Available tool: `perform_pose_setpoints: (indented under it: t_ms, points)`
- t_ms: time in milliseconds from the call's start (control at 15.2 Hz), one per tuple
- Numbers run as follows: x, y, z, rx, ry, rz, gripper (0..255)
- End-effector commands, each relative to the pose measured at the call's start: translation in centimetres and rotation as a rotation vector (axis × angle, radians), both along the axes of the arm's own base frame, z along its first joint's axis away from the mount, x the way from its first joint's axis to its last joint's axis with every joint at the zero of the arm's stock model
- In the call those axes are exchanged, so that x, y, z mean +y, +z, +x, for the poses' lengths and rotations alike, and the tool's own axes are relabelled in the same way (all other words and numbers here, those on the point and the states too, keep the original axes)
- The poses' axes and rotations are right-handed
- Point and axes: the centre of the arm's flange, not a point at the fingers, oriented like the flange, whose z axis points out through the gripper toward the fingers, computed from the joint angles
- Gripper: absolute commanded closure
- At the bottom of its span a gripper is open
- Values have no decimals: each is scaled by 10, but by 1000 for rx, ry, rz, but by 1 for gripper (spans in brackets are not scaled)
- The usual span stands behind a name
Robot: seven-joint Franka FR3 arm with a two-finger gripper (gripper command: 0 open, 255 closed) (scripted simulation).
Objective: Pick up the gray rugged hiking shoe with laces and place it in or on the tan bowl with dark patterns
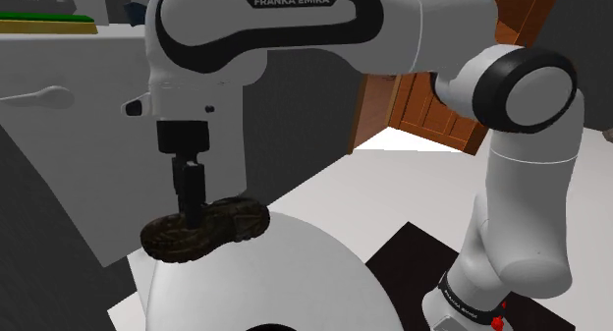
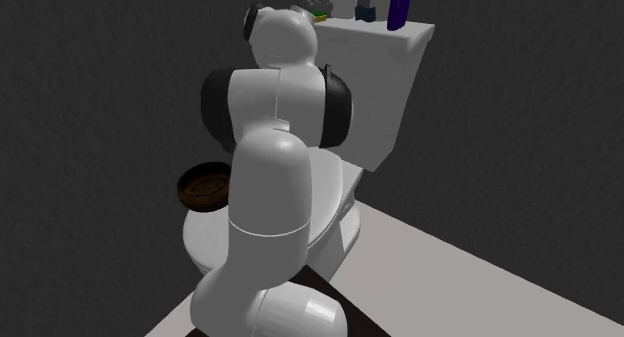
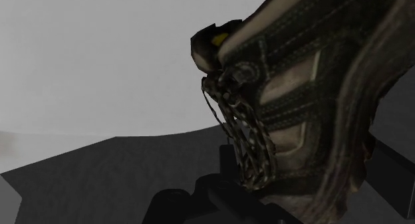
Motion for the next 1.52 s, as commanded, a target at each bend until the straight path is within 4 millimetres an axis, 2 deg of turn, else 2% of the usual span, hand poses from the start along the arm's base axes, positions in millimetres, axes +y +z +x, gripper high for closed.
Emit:
perform_pose_setpoints:
  t_ms: [0,1056,1452]
  points:
    - [4,2,-27,-1,-1,0,255]
    - [43,15,-232,-1,-1,0,255]
    - [43,-17,-232,-1,-1,0,255]
